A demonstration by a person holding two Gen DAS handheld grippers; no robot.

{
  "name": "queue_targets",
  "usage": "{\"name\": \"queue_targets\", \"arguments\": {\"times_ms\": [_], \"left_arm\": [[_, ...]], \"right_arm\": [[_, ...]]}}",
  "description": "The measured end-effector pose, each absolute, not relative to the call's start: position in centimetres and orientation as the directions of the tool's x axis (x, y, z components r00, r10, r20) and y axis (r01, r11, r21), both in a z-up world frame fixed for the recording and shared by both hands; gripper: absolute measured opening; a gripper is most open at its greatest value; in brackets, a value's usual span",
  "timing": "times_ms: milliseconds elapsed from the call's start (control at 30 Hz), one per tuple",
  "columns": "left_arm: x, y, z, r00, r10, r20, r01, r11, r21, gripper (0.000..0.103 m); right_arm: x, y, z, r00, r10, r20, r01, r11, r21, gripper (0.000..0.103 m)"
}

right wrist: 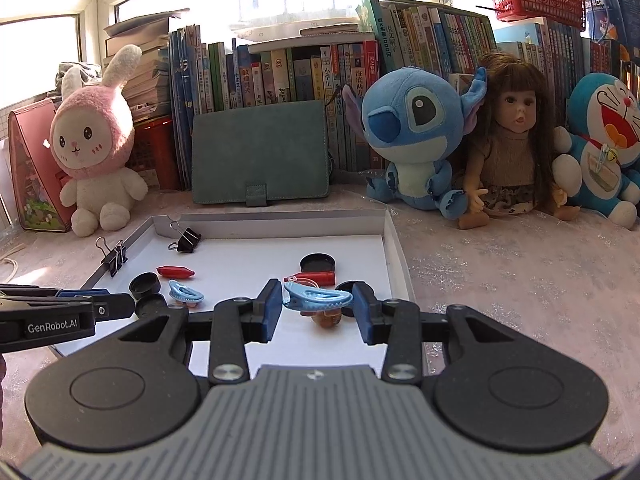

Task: Organize rigid objects
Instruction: 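Drop the nut from the left gripper while the right gripper releases the blue clip in the tray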

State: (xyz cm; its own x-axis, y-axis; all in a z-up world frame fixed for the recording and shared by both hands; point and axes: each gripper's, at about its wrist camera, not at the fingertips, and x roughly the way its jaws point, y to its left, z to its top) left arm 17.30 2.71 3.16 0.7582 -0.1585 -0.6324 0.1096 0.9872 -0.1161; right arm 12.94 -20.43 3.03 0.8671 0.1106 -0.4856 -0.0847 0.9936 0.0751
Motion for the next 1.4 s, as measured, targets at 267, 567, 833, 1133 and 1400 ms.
{"name": "queue_targets", "arguments": {"times_ms": [267, 567, 833, 1133, 1400], "left_arm": [[20.1, 3.2, 3.0, 0.711, -0.181, -0.68, 0.107, 0.983, -0.149, 0.022], [21.1, 1.9, 2.0, 0.679, -0.185, -0.711, 0.124, 0.983, -0.138, 0.022], [20.4, 0.6, 1.9, 0.674, -0.222, -0.705, 0.186, 0.974, -0.129, 0.022], [20.5, -0.5, 1.2, 0.667, -0.214, -0.713, 0.195, 0.975, -0.111, 0.022], [20.7, -1.2, 0.6, 0.691, -0.169, -0.703, 0.183, 0.982, -0.057, 0.022]], "right_arm": [[16.7, -21.0, 2.9, 0.804, 0.163, -0.572, -0.102, 0.985, 0.136, 0.044], [18.2, -20.7, 1.5, 0.742, 0.23, -0.63, -0.121, 0.97, 0.212, 0.044], [17.7, -19.8, 1.4, 0.733, 0.272, -0.623, -0.185, 0.962, 0.202, 0.044], [18.0, -19.9, 0.5, 0.723, 0.26, -0.64, -0.171, 0.965, 0.199, 0.045], [18.2, -20.0, 0.1, 0.734, 0.229, -0.64, -0.148, 0.973, 0.179, 0.045]]}}
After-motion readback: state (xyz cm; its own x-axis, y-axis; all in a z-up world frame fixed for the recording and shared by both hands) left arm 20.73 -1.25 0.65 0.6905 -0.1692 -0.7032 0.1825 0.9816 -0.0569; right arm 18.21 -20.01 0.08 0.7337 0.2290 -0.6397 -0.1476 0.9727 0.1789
